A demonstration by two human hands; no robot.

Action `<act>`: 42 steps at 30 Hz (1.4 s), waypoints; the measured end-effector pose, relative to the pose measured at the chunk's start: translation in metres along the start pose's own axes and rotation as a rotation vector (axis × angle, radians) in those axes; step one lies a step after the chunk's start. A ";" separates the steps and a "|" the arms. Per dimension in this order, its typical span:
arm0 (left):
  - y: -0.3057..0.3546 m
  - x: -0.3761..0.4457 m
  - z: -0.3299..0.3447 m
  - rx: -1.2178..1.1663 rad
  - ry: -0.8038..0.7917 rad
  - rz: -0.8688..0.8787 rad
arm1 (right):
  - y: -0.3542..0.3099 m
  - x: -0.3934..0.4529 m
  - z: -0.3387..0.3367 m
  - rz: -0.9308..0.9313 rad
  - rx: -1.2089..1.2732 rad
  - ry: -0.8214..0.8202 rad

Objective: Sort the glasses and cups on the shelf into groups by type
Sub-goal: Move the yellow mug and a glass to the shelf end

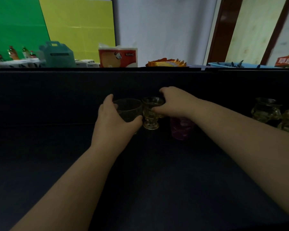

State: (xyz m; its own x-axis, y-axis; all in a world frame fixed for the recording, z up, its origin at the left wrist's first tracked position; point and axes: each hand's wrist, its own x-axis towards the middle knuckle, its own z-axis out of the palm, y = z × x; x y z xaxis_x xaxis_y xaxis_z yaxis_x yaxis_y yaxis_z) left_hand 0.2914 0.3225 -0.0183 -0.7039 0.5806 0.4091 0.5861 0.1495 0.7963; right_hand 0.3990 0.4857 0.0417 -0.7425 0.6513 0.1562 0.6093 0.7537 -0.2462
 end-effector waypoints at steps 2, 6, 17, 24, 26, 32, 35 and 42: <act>-0.001 0.000 -0.001 -0.003 0.006 0.013 | -0.009 0.018 0.004 0.051 -0.028 -0.075; -0.003 0.002 -0.001 0.005 0.015 0.015 | -0.022 0.033 0.008 0.071 -0.010 -0.095; 0.008 -0.002 -0.004 -0.020 0.079 0.060 | -0.025 0.010 -0.009 0.007 0.284 0.133; 0.017 -0.011 -0.006 -0.071 0.062 0.114 | -0.004 -0.023 -0.046 0.040 0.672 0.376; 0.021 -0.016 -0.005 -0.075 0.050 0.133 | 0.007 -0.035 -0.054 0.058 0.745 0.471; 0.049 -0.048 0.011 -0.166 -0.087 0.141 | 0.058 -0.117 -0.062 0.095 0.737 0.587; 0.068 -0.069 0.030 -0.202 -0.170 0.169 | 0.091 -0.168 -0.053 0.146 0.722 0.626; 0.114 -0.113 0.082 -0.284 -0.257 0.179 | 0.175 -0.260 -0.054 0.263 0.713 0.792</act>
State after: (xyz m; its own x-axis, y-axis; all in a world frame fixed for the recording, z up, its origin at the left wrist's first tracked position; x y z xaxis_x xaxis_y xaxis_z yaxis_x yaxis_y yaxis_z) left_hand 0.4707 0.3396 -0.0098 -0.4567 0.7638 0.4562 0.5311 -0.1773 0.8285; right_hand 0.7142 0.4529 0.0100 -0.0681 0.8483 0.5252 0.2319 0.5255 -0.8186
